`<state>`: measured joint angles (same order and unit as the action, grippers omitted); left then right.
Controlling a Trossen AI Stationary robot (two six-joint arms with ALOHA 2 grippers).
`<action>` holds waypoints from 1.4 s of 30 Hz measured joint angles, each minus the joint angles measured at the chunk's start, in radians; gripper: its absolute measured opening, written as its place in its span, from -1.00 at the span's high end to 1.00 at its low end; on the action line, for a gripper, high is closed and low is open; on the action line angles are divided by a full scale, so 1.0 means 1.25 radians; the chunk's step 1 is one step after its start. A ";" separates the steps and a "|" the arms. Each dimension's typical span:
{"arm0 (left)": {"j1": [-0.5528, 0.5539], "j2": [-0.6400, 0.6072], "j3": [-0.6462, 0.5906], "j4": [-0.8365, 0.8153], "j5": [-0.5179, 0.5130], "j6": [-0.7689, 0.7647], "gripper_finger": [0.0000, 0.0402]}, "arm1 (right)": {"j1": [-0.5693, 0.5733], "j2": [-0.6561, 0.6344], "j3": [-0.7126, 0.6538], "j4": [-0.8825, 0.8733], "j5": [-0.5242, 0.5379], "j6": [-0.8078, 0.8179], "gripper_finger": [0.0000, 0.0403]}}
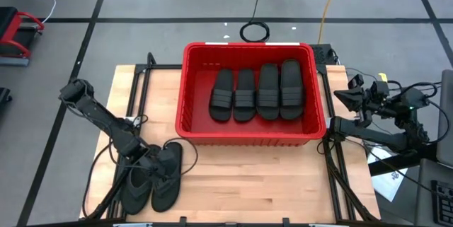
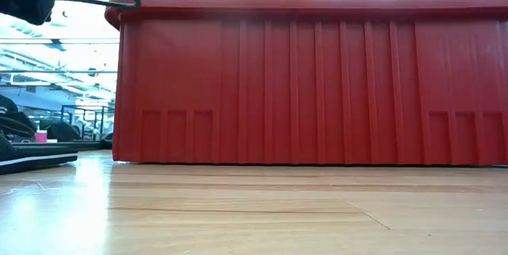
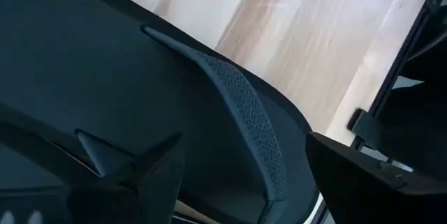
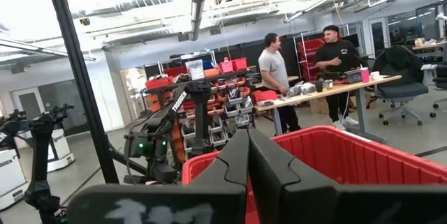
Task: Pick and place slides into bin
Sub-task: Put the black slipper into the red bin
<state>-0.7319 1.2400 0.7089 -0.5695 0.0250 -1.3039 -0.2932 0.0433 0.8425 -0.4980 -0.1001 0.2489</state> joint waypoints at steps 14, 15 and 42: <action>-0.019 0.000 -0.062 0.129 -0.010 -0.053 -0.46 | 0.000 0.000 0.000 -0.030 -0.003 -0.005 1.00; -0.019 0.000 -0.064 0.119 -0.013 -0.060 -0.46 | 0.000 0.000 0.000 -0.030 -0.003 -0.007 1.00; -0.022 0.046 -0.110 0.291 0.021 -0.084 -0.01 | 0.000 0.000 0.000 -0.066 -0.001 -0.044 1.00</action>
<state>-0.7589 1.2974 0.5716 -0.2055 0.0515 -1.4086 -0.2928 0.0429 0.8425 -0.5804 -0.1009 0.1943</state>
